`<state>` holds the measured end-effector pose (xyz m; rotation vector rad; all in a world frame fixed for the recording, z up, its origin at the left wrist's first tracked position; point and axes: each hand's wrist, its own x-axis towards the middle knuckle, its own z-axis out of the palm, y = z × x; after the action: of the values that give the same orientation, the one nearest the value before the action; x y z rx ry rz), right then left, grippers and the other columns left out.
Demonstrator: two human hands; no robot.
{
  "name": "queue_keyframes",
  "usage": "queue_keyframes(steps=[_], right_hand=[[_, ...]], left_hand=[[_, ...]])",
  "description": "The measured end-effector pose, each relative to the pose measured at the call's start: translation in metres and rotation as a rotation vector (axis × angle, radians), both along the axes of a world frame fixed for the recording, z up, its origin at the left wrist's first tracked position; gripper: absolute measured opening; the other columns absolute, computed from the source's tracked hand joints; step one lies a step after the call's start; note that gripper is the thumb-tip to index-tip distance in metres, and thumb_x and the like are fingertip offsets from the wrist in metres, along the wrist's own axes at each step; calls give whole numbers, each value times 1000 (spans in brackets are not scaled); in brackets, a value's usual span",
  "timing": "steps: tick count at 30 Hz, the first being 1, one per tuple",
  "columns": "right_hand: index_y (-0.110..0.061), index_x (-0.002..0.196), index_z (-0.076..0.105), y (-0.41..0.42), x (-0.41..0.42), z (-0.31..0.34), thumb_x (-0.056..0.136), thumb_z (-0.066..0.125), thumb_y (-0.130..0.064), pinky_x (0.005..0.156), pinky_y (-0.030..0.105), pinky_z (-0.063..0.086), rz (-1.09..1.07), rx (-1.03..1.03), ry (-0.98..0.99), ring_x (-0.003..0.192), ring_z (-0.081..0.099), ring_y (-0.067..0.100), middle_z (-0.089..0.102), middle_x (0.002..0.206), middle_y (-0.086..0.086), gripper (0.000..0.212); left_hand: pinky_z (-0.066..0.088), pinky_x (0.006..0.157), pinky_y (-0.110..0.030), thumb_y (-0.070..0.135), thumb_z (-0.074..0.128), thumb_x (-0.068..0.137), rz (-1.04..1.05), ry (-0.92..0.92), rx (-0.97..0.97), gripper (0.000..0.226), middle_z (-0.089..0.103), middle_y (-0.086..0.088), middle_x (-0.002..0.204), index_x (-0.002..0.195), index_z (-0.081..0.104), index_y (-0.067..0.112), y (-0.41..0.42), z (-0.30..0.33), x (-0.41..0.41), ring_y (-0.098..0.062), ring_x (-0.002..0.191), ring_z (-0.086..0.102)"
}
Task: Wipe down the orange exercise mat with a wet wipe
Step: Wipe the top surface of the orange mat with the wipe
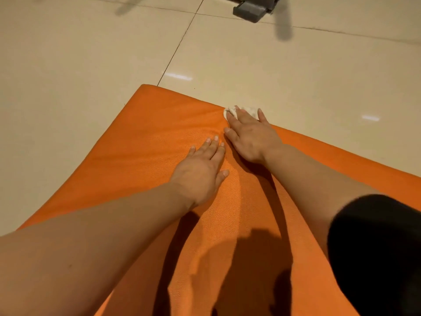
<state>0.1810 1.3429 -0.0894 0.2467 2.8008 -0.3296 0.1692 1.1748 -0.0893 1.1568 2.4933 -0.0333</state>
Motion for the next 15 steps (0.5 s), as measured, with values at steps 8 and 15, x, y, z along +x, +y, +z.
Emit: queue_keyframes(steps=[8,15], right_hand=[[-24,156,2,8,78,4,83,-14,-59,119,41,-13,114,89,26,149,-7,12,-1,163,1,82],[-24,155,-3,-33,11,-3,104,12,-47,118,42,-15,89,19,3,149,-12,13,-11,162,2,58]], left_hand=[[6,117,-23,43,46,99,-26,-80,75,68,4,3,162,155,12,23,-37,12,-17,-9,148,3],[2,121,-41,37,39,102,57,-68,-36,69,-12,1,161,154,-2,20,-56,9,0,-16,148,-10]])
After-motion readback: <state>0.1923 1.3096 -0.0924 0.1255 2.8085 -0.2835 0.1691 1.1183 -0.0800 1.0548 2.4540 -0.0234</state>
